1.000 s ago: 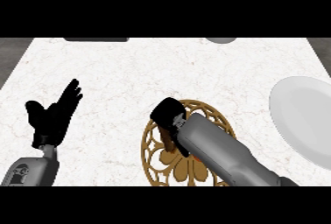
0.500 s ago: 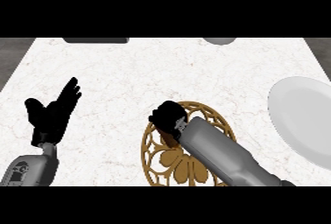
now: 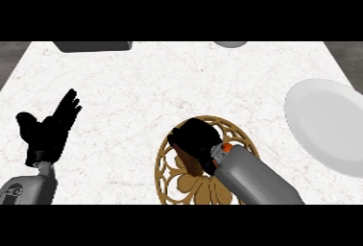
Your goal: Pick the sweet potato from the placemat and place it in the plate
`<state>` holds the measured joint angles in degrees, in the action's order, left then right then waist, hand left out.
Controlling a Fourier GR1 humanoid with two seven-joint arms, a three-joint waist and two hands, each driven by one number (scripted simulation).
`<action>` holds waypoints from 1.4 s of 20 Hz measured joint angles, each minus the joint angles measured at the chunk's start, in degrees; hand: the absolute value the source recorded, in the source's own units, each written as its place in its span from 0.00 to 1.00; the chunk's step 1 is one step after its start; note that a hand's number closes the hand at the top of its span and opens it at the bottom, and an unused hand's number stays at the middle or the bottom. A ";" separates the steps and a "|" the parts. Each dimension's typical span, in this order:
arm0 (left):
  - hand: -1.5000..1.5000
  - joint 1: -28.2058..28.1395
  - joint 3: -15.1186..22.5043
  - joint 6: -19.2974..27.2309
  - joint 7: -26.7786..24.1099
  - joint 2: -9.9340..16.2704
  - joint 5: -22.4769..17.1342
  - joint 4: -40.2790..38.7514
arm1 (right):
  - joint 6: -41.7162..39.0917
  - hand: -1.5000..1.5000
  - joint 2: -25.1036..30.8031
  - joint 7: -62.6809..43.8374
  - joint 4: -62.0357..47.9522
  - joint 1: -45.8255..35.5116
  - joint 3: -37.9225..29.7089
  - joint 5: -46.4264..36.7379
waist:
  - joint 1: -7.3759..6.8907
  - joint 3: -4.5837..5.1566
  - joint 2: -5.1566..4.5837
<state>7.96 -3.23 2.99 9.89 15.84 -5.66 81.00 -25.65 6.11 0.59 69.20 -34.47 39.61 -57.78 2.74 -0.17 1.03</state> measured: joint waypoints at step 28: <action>0.50 -0.30 1.17 0.17 -1.56 -2.32 2.17 0.67 | 19.94 1.00 25.05 18.56 28.45 38.08 -57.60 38.84 | -2.20 0.12 -1.00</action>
<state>7.65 -2.06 3.17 8.32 13.52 -3.49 81.67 -5.71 31.15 19.15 97.65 3.61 -17.99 -18.93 0.55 -0.04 0.03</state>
